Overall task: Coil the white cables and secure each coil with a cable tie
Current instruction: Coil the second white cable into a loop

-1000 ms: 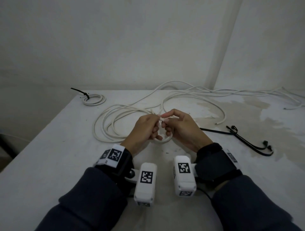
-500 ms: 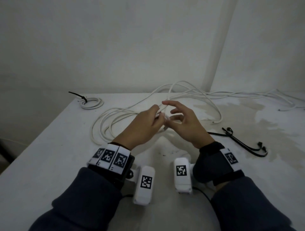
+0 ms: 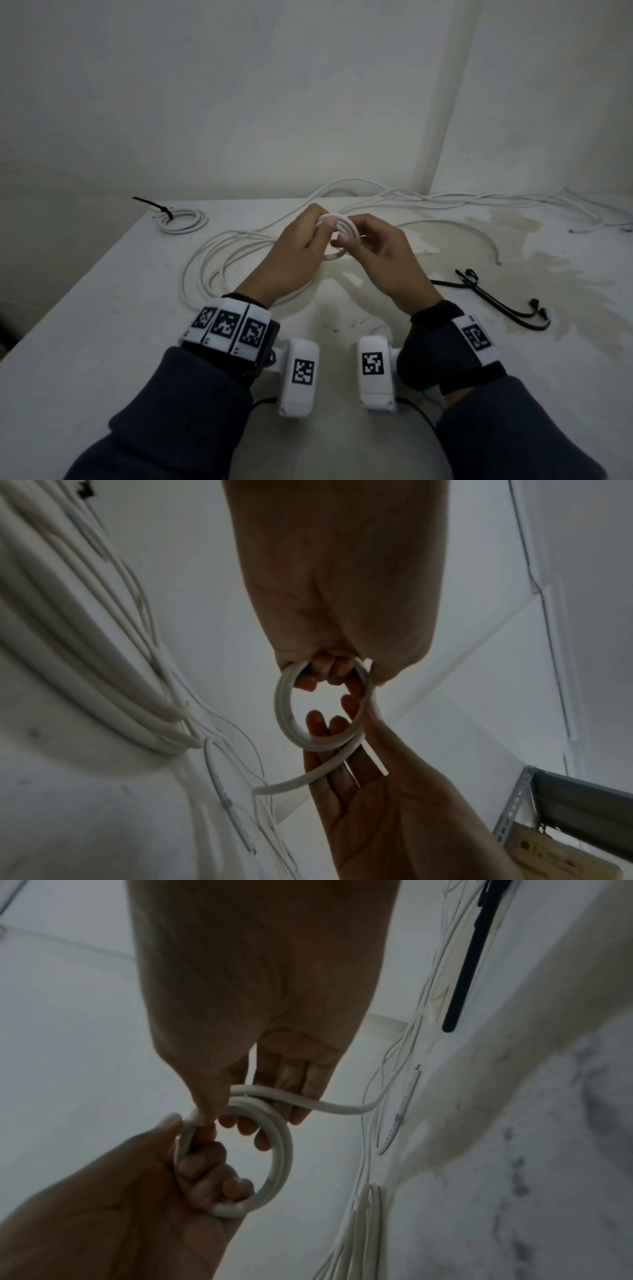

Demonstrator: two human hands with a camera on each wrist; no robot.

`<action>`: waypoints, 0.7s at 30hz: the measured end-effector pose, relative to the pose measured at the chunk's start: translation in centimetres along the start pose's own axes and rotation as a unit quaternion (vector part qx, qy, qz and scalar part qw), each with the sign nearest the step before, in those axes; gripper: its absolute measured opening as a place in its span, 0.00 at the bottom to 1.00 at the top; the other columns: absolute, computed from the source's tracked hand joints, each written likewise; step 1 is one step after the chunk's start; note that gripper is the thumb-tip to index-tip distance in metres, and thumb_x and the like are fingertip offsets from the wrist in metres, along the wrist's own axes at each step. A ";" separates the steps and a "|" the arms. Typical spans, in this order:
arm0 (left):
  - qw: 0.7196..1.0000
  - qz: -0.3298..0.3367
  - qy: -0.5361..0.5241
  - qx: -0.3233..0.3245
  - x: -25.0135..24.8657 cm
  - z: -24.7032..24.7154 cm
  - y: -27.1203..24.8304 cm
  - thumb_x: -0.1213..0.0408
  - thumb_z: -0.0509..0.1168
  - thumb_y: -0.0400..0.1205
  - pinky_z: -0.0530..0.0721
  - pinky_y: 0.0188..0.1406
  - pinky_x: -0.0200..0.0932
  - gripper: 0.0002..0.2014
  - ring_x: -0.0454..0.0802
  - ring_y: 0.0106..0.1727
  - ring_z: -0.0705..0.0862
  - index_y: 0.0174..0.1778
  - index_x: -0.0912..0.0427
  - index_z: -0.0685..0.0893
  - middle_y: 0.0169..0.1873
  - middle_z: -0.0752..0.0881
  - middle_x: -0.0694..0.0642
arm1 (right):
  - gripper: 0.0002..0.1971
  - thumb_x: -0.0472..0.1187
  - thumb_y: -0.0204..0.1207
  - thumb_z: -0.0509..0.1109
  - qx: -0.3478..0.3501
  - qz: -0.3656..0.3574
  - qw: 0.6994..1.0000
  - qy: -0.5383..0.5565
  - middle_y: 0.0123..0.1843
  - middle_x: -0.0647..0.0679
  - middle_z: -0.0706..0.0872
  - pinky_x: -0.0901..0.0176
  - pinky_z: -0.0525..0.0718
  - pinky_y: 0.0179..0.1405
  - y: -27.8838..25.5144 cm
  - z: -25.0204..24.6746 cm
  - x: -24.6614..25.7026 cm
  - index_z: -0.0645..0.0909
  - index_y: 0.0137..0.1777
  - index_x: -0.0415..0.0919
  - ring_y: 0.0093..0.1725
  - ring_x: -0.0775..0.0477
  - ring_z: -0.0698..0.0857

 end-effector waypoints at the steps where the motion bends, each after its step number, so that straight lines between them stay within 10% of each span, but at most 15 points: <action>1: 1.000 -0.010 -0.022 -0.006 0.4 -0.1 -0.1 0.61 0.53 0.88 0.71 0.35 0.31 0.11 0.32 0.32 0.75 0.39 0.53 0.73 0.32 0.75 0.43 | 0.08 0.37 0.82 0.67 0.014 0.020 1.000 0.016 0.50 0.37 0.88 0.60 0.84 0.52 0.0 0.4 -0.3 0.84 0.57 0.35 0.51 0.45 0.87; 12: 0.965 -0.140 -0.217 -0.039 3.3 1.8 -0.7 0.60 0.51 0.89 0.76 0.42 0.37 0.13 0.42 0.36 0.74 0.46 0.59 0.79 0.37 0.78 0.50 | 0.12 0.38 0.86 0.60 -0.013 0.057 0.998 0.007 0.31 0.54 0.80 0.57 0.79 0.43 -0.1 0.1 -1.4 0.83 0.46 0.39 0.35 0.54 0.78; 17: 0.846 -0.377 -0.373 -0.048 7.0 4.8 -2.3 0.43 0.50 0.86 0.80 0.40 0.48 0.24 0.52 0.35 0.78 0.47 0.62 0.76 0.35 0.78 0.59 | 0.13 0.41 0.86 0.59 -0.081 0.081 0.981 0.160 0.26 0.54 0.74 0.53 0.74 0.46 -0.1 -1.7 -2.1 0.81 0.42 0.42 0.32 0.52 0.76; 21: 0.802 -0.457 -0.379 0.065 7.8 8.3 -3.5 0.51 0.60 0.85 0.86 0.48 0.48 0.21 0.55 0.39 0.85 0.53 0.70 0.78 0.42 0.83 0.66 | 0.12 0.41 0.86 0.57 -0.097 0.142 0.926 0.336 0.25 0.53 0.72 0.57 0.75 0.39 -0.4 -1.0 -3.0 0.79 0.44 0.40 0.29 0.55 0.77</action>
Point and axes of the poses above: each hand's wrist, its own y-axis towards the middle knuckle, its own z-axis out of the palm, x = y × z, the point moved 10 cm from there along y, towards the middle knuckle
